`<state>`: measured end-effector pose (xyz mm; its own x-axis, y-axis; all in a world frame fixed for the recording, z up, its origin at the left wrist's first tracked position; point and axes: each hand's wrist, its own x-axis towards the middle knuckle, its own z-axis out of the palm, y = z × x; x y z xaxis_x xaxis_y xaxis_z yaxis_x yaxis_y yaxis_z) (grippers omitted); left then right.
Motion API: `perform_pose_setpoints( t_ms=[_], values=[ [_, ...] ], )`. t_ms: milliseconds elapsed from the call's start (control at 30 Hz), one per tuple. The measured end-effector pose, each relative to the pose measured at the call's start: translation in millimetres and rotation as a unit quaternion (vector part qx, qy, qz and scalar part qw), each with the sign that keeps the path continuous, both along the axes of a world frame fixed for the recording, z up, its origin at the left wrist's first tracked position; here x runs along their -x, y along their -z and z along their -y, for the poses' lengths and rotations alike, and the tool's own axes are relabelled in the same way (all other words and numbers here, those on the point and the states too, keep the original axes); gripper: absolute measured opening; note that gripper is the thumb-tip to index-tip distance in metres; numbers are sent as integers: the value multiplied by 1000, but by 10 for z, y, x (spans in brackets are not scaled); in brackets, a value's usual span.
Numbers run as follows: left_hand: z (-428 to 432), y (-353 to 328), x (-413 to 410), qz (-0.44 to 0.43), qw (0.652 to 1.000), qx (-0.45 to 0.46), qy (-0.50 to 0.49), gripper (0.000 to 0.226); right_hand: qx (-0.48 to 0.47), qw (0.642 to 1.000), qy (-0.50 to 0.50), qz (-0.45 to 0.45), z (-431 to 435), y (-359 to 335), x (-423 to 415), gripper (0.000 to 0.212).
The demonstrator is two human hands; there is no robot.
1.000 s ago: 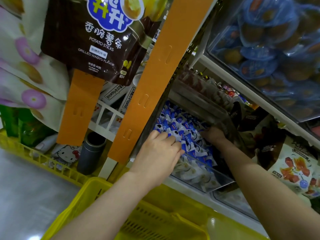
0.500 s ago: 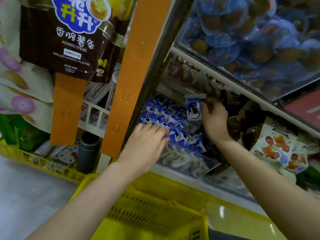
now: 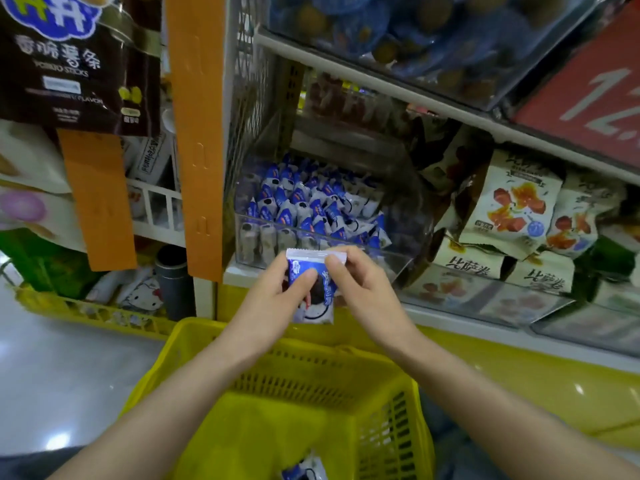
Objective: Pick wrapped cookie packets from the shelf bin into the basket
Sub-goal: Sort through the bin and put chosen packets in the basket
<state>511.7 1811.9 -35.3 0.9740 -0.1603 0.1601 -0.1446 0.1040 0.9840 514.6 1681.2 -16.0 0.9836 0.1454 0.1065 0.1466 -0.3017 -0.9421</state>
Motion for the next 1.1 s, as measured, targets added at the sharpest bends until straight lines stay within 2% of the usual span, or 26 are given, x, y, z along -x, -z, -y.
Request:
perform_pose_setpoints(
  t_ms=[67,167,300,367,433,500,633,733,800,867,933,1000,1100],
  values=[
    [-19,117,66,-31,999,-18,7,19,-18,999,-6,-43,9,118,64,16],
    [-36,237,121,-58,998,-22,-6,19,-102,987,-3,-123,7,242,133,18],
    [-28,299,157,-103,994,-3,-33,21,-120,982,15,-147,-25,344,174,18],
    [-35,328,169,-122,992,-8,-35,19,-80,991,18,-110,-42,385,186,17],
    [-52,350,179,-134,990,-26,-39,14,35,999,21,-23,-11,437,173,17],
    [-65,361,181,-133,989,-48,-44,17,149,988,12,48,26,458,161,13],
    [-37,377,161,-135,987,-78,-48,22,193,978,-6,83,81,450,169,6],
    [-6,390,157,-154,984,-80,-43,21,285,941,-28,179,161,440,172,9],
    [2,385,170,-176,982,-62,-25,21,298,932,-32,202,194,430,159,10],
    [11,374,178,-189,981,-43,-9,17,277,941,-24,191,199,441,156,9],
    [17,372,176,-193,981,-33,-10,13,218,965,5,143,205,462,152,9],
    [23,376,179,-196,980,-43,-10,18,118,990,43,60,215,453,127,16],
    [20,381,195,-190,981,-30,-31,23,-38,994,85,-57,228,401,70,16]
  ],
)
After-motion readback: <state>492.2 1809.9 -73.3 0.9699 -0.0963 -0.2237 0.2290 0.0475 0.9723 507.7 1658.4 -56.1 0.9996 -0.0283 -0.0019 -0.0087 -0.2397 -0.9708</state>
